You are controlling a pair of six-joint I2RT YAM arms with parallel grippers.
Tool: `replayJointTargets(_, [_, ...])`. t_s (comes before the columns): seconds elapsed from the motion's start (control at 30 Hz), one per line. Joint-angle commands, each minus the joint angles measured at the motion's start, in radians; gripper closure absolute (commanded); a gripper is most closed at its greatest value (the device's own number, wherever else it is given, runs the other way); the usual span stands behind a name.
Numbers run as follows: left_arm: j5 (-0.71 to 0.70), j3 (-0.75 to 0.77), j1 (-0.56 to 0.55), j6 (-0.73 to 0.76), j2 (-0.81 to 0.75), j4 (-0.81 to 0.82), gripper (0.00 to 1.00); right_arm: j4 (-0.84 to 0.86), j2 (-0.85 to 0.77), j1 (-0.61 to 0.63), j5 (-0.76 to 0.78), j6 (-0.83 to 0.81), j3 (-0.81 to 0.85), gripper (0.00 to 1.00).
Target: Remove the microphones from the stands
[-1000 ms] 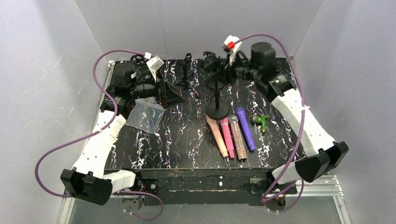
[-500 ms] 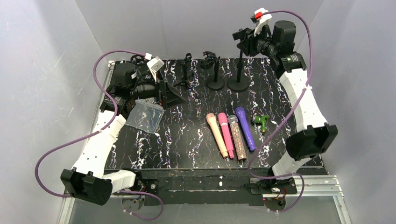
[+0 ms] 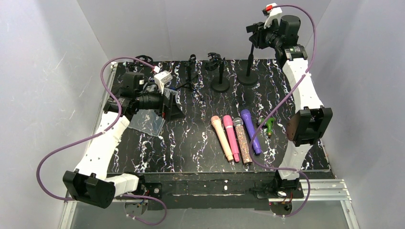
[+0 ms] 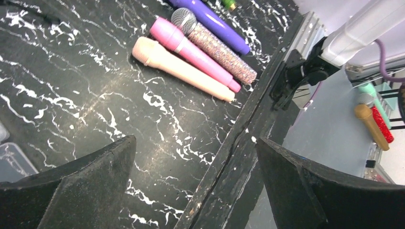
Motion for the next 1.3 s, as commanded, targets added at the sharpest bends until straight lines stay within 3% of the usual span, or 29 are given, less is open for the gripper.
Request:
replayJointTargets(0.0, [-0.038, 0.006, 0.005, 0.079, -0.03, -0.129, 0.02, 0.153, 0.015, -0.012, -0.003, 0.04, 0.107, 0.99])
replayJointTargets(0.23, [-0.097, 0.011, 0.005, 0.08, -0.033, -0.147, 0.02, 0.181, 0.069, -0.016, -0.007, 0.062, 0.134, 0.99])
replayJointTargets(0.73, [-0.048, 0.005, 0.005, 0.061, 0.004, -0.157, 0.02, 0.355, 0.198, -0.05, -0.046, 0.073, 0.082, 0.99])
replayJointTargets(1.27, [-0.039, -0.005, 0.005, 0.04, 0.034, -0.142, 0.02, 0.52, 0.148, -0.045, -0.032, 0.085, -0.273, 0.99])
